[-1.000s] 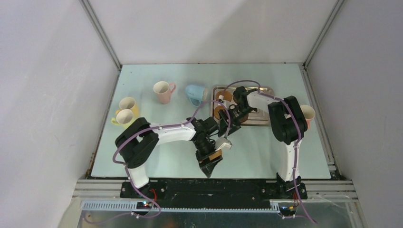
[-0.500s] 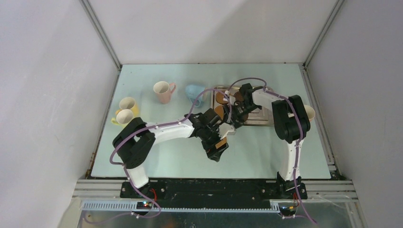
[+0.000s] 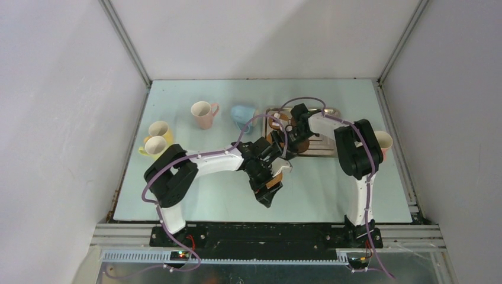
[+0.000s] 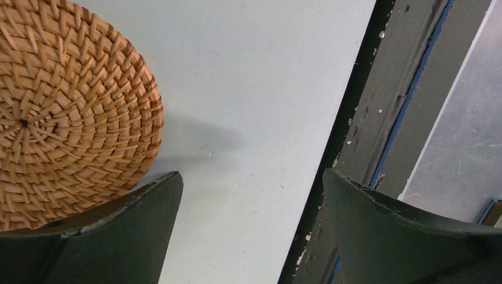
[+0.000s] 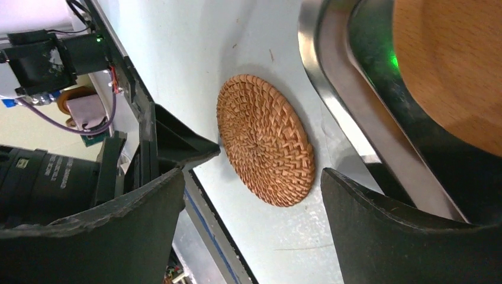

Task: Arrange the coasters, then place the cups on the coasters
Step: Pick up the coaster from the center of the board.

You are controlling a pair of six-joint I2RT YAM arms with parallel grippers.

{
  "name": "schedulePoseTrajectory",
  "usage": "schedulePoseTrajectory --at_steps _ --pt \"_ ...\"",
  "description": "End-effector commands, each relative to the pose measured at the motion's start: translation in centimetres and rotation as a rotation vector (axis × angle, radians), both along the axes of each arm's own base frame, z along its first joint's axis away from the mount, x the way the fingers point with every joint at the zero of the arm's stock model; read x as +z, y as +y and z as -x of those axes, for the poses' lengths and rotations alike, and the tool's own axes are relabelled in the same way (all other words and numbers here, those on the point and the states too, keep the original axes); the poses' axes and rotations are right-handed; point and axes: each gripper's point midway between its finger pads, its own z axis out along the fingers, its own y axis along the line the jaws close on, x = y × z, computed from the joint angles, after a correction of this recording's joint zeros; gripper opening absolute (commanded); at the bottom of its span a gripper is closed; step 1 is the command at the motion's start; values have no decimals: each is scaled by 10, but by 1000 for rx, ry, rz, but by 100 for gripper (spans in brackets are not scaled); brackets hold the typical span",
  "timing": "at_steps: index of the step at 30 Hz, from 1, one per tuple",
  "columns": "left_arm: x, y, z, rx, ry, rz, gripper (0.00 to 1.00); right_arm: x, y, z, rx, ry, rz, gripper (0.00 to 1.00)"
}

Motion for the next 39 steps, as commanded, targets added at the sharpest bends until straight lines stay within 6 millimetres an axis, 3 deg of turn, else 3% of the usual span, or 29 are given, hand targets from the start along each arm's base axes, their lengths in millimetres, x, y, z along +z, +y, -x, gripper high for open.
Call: schedulePoseTrajectory --at_steps 1,5,11,15,21,29,37,39 --pt "-13 2 -2 -2 20 -46 98 -18 3 2 -6 17 45 90" --pt "-25 3 -3 12 43 -78 98 -27 4 5 -3 43 58 90" --pt "-26 3 -5 22 49 -75 98 -29 10 12 37 30 73 90" --pt "-23 2 -6 24 39 -63 98 -28 22 31 115 88 28 87" --pt "-22 6 -7 25 16 -64 98 -3 41 63 242 170 -60 79" --pt "-21 8 -8 29 6 -71 98 19 40 66 267 150 -115 71" --pt "34 10 -13 1 -43 78 98 15 27 49 205 143 -104 71" --pt "38 17 -18 9 -51 69 98 15 24 45 193 135 -98 71"
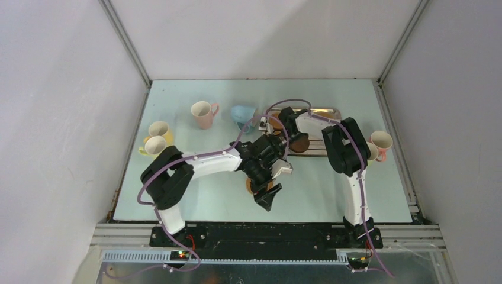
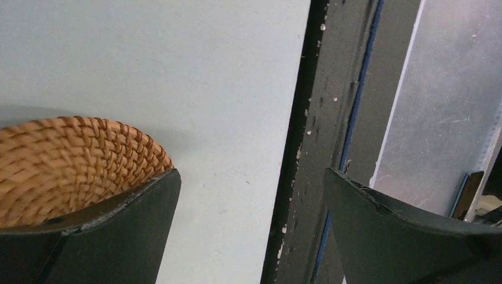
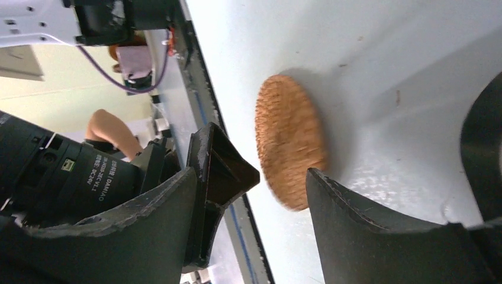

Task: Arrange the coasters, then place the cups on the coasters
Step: Pick up the coaster from the center of the board.

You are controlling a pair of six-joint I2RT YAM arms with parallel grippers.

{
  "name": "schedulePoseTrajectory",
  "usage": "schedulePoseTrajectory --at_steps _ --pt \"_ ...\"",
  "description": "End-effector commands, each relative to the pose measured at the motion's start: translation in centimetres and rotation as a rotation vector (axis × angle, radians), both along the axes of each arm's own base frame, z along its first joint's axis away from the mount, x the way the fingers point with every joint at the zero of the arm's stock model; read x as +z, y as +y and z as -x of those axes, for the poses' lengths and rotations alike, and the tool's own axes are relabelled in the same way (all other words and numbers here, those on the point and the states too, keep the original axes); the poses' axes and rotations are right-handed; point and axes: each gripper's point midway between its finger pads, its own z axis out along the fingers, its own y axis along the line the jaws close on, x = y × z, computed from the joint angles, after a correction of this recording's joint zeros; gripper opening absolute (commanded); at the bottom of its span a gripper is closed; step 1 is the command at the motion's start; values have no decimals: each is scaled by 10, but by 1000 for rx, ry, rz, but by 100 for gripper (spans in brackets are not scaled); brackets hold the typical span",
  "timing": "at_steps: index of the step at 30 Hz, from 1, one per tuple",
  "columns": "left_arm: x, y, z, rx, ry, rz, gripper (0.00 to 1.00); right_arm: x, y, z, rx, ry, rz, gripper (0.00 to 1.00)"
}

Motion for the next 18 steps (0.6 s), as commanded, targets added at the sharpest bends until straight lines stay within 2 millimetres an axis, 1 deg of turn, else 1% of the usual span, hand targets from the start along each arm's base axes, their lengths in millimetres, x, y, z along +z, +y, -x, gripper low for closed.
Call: schedulePoseTrajectory --at_steps 1,2,3,4,5,7,8,9,12,15,18 --pt "23 27 -33 69 -117 -13 98 4 -20 7 -18 43 61 71" --pt "20 35 -39 90 -123 -44 98 4 -21 6 -28 44 67 72" --pt "18 42 -47 113 -138 -70 98 2 -24 1 -44 32 69 72" --pt "17 48 -48 122 -134 -89 98 1 -26 0 -56 37 73 73" --pt "16 55 -53 141 -138 -104 98 0 -30 -5 -72 32 75 73" --pt "15 66 -57 167 -124 -129 98 -3 -35 -11 -97 31 85 74" --pt "16 72 -56 168 -117 -144 98 -4 -37 -13 -109 33 92 74" --pt "16 78 -58 181 -114 -154 98 -6 -38 -14 -113 23 103 75" --pt "14 97 -56 179 -103 -217 98 -12 -39 -14 -118 14 126 78" --pt "-1 113 -64 210 -120 -319 98 -15 -36 -12 -101 6 142 80" --pt "-15 116 -69 250 -99 -375 98 -15 -32 -6 -75 0 149 81"
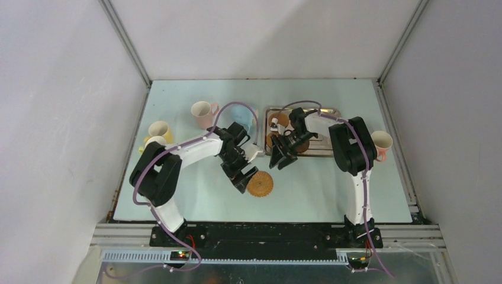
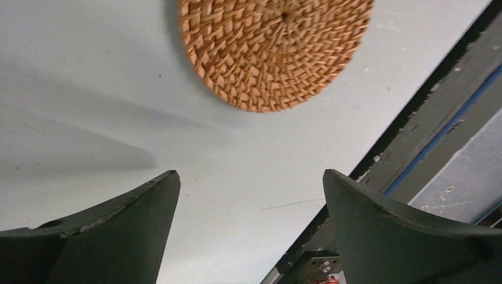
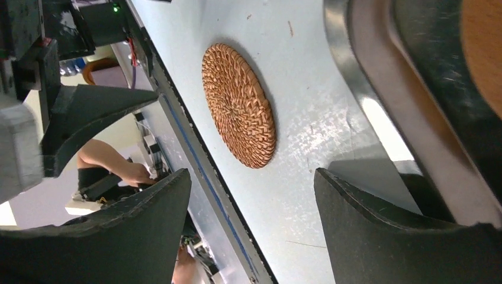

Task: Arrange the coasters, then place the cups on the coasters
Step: Pick up the coaster from the center of the board.

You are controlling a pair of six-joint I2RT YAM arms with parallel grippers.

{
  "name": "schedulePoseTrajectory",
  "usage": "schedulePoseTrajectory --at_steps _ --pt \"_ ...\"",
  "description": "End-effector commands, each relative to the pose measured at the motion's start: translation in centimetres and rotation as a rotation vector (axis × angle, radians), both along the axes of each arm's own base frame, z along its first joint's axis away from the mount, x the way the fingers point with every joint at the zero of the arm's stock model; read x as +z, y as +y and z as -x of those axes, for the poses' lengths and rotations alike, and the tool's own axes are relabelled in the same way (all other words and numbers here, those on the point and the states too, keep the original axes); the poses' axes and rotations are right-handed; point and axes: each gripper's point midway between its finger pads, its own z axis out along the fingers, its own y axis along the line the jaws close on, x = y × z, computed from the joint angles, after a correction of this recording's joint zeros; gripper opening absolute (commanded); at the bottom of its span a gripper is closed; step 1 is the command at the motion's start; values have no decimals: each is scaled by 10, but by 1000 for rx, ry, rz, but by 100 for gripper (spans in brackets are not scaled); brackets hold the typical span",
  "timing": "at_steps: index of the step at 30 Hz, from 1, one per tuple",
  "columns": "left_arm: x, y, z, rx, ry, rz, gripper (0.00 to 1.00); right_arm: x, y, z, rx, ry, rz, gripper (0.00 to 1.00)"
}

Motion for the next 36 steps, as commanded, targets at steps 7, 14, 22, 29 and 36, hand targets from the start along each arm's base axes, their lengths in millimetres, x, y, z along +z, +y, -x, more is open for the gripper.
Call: schedulePoseTrajectory --at_steps 7,14,22,29,36 --pt "-13 -14 4 41 125 -26 98 2 4 9 62 -49 38 82" --pt "-11 -38 5 91 242 41 98 7 -16 -11 -46 -82 43 83" --pt "-22 -51 25 118 425 92 98 6 -40 -24 -155 -78 19 87" --pt "-9 -60 34 99 475 189 98 -18 -33 -15 -150 7 35 86" --pt "-12 -64 29 132 460 215 98 -33 -21 0 -116 49 52 72"
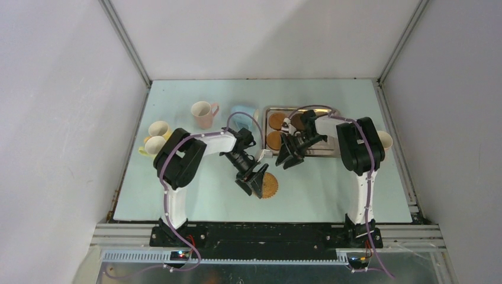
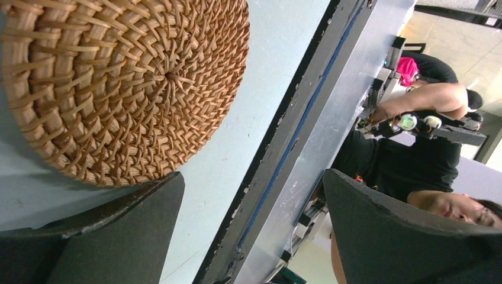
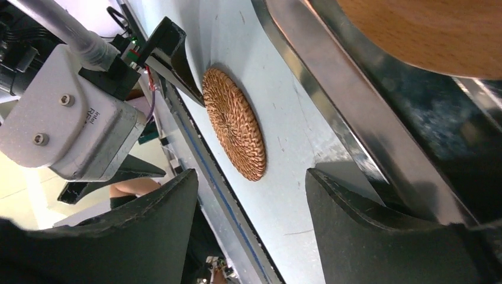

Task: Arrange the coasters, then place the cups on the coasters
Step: Pick up the coaster from the center of the board.

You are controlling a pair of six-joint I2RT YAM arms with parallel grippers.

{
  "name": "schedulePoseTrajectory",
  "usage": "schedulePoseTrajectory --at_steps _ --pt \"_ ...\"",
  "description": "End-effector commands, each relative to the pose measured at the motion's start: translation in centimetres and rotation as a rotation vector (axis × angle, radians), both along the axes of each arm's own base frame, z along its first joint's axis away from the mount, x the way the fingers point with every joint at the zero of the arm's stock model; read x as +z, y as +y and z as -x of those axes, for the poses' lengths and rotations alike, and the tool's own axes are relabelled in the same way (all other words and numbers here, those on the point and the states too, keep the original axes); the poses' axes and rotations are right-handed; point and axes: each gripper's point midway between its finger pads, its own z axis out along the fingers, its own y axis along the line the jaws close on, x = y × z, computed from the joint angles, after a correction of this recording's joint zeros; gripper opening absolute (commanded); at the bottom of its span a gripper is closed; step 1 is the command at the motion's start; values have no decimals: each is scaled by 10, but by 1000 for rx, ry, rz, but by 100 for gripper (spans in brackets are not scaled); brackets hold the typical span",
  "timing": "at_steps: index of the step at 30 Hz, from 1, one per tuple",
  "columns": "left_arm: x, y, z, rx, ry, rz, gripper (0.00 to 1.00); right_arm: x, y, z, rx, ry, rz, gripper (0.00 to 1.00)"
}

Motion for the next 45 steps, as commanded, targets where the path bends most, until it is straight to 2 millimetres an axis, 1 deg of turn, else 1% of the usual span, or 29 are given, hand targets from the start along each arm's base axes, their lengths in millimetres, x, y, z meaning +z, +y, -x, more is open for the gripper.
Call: schedulePoseTrajectory --at_steps 1,7,11,15,18,22,23,26,29,35,38,40,45 --pt "-14 -4 -16 20 -90 20 98 -26 7 13 46 4 53 71" --pt "-19 -3 -26 64 -109 3 98 -28 19 25 95 -2 64 71" --pt "-20 -2 -30 83 -114 -3 98 -27 21 27 104 1 58 71" --pt "-21 -2 -31 93 -119 -7 98 -23 27 33 118 15 31 71" --pt "-22 -3 -32 97 -115 -8 98 -17 34 41 155 22 5 71" --pt "-22 -3 -33 97 -119 -7 98 -6 44 54 207 45 -49 71" --pt "-22 -2 -33 98 -118 -8 98 0 46 56 214 57 -66 71" --pt "-23 -2 -33 97 -119 -10 98 11 48 57 228 52 -105 70" --pt "-22 -2 -34 99 -125 -10 98 27 49 58 225 60 -167 70" --pt "-22 -1 -35 99 -144 -14 98 51 46 53 199 67 -276 68" --pt "-23 -1 -36 101 -144 -17 98 63 45 54 197 66 -321 68" --pt "-23 -2 -36 99 -149 -20 98 68 46 55 200 63 -342 67" --pt "-23 -1 -37 100 -154 -20 98 72 46 59 209 64 -372 66"
